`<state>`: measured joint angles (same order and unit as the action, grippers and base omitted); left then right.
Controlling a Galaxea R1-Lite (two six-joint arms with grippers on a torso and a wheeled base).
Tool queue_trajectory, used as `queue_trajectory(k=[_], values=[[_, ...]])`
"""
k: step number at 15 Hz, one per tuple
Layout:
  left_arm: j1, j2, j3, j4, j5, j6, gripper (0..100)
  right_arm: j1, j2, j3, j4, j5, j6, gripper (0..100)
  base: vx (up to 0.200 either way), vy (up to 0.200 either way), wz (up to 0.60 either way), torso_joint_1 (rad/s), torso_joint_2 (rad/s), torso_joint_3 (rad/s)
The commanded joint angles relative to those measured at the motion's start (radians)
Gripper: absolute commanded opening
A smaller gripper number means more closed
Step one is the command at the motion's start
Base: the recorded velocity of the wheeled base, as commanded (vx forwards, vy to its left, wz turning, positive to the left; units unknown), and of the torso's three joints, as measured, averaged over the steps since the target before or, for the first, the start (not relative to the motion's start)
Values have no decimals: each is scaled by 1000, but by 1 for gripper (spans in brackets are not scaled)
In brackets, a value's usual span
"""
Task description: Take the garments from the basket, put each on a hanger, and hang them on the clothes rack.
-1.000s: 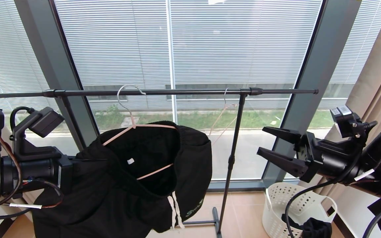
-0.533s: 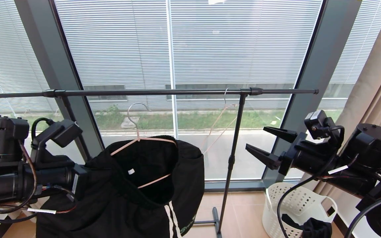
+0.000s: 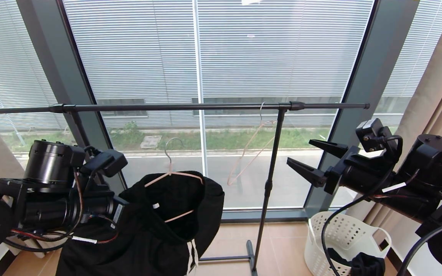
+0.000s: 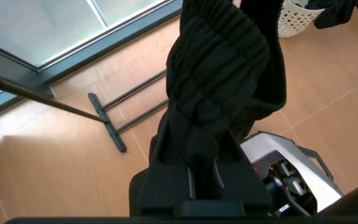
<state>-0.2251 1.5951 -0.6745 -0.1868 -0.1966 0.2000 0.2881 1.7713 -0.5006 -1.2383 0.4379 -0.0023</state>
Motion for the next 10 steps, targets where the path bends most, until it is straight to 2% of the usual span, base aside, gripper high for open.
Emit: queue_trajectory(k=[1, 3, 4, 5, 7, 10], values=[[1, 71, -22, -22, 22, -10, 0, 0, -1, -3, -1, 1, -1, 100, 0, 0, 0, 0, 0, 0], [4, 140, -83, -72, 57, -68, 0, 0, 0, -3, -1, 1, -1, 100, 0, 0, 0, 0, 0, 0], [10, 204, -155, -79, 95, -103, 0, 0, -1, -1, -1, 1, -1, 100, 0, 0, 0, 0, 0, 0], [12, 238, -200, -80, 100, -123, 0, 0, -1, -1, -1, 1, -1, 100, 0, 0, 0, 0, 0, 0], [10, 307, -292, -106, 109, -145, 0, 0, -1, -3, -1, 1, -1, 100, 0, 0, 0, 0, 0, 0], [6, 416, -459, -131, 171, -171, 0, -1, -3, -1, -1, 1, -1, 100, 0, 0, 0, 0, 0, 0]])
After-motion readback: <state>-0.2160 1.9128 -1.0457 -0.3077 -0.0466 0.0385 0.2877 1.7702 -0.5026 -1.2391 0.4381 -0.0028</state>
